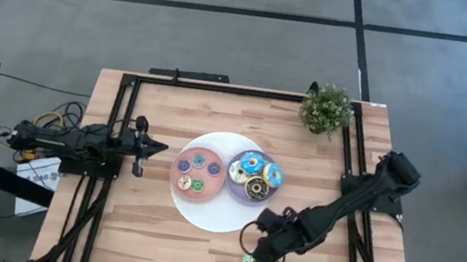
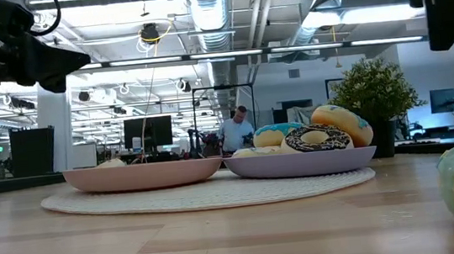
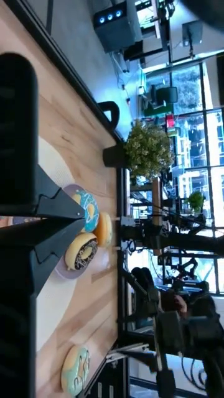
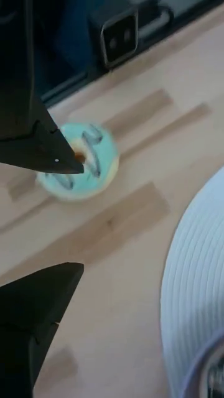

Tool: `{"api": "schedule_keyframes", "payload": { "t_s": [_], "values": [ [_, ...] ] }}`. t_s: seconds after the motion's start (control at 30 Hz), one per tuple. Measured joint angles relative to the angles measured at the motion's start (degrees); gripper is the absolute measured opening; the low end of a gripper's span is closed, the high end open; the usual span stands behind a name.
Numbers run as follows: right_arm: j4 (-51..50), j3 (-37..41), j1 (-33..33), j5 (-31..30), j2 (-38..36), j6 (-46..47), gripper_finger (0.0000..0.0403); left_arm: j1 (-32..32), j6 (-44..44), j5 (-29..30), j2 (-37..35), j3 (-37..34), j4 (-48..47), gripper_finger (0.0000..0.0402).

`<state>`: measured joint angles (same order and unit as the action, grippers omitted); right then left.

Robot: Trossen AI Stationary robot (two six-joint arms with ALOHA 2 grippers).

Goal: Pick & Place donuts
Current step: Put the big light green donut on the violet plate

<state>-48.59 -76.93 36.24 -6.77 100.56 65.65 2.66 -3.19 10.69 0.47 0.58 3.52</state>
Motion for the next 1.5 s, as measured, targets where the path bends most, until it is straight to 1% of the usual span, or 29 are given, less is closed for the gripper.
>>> {"api": "schedule_keyframes", "payload": {
  "t_s": [0.2, 0.33, 0.4, 0.47, 0.63, 0.77, 0.93, 1.03, 1.17, 1.27, 1.33, 1.4, 1.5],
  "values": [
    [1.08, -3.62, -0.71, 2.96, 5.87, 0.31, 0.0235, 0.0, 0.07, 0.05, 0.0, -0.02, -0.02, 0.0],
    [0.6, -5.96, -0.77, 8.47, 10.48, -0.84, 0.0235, 0.0, 0.09, 0.05, 0.0, -0.04, -0.04, 0.0],
    [-0.96, -6.9, -0.68, 9.0, 12.05, -1.07, 0.0235, 0.0, 0.12, 0.05, 0.0, -0.04, -0.04, 0.0],
    [-0.48, -7.45, -0.6, 9.5, 13.36, -1.15, 0.0235, 0.0, 0.2, 0.05, 0.0, -0.04, -0.04, 0.0],
    [0.06, -7.45, -0.69, 10.12, 15.06, -1.05, 0.0235, 0.0, 0.2, 0.07, 0.0, -0.04, -0.06, 0.0],
    [1.47, -7.11, -0.62, 10.3, 15.1, -1.11, 0.0235, 0.0, 0.2, 0.09, 0.0, -0.07, -0.06, 0.0],
    [0.95, -6.85, -0.4, 10.09, 15.1, -1.14, 0.0235, 0.0, 0.2, 0.09, 0.0, -0.07, -0.08, 0.0],
    [1.56, -6.51, -0.29, 10.52, 16.7, -1.18, 0.0235, 0.0, 0.2, 0.11, 0.0, -0.09, -0.08, 0.0],
    [1.72, -6.74, -0.02, 14.55, 19.58, -2.11, 0.0235, 0.0, 0.2, 0.14, 0.0, -0.09, -0.08, 0.0],
    [1.08, -7.43, -0.12, 15.16, 20.56, -3.2, 0.0233, 0.0, 0.2, 0.14, 0.02, -0.09, -0.1, 0.0],
    [0.07, -8.14, -0.08, 13.79, 20.52, -4.12, 0.0226, 0.0, 0.2, 0.14, 0.02, -0.09, -0.1, 0.0],
    [-1.11, -8.74, 0.06, 12.37, 20.28, -5.0, 0.021, 0.0, 0.2, 0.14, 0.02, -0.09, -0.1, 0.0],
    [-4.47, -10.51, -0.54, 10.54, 19.51, -6.63, 0.0171, 0.0, 0.2, 0.15, 0.02, -0.09, -0.1, 0.0]
  ]
}}
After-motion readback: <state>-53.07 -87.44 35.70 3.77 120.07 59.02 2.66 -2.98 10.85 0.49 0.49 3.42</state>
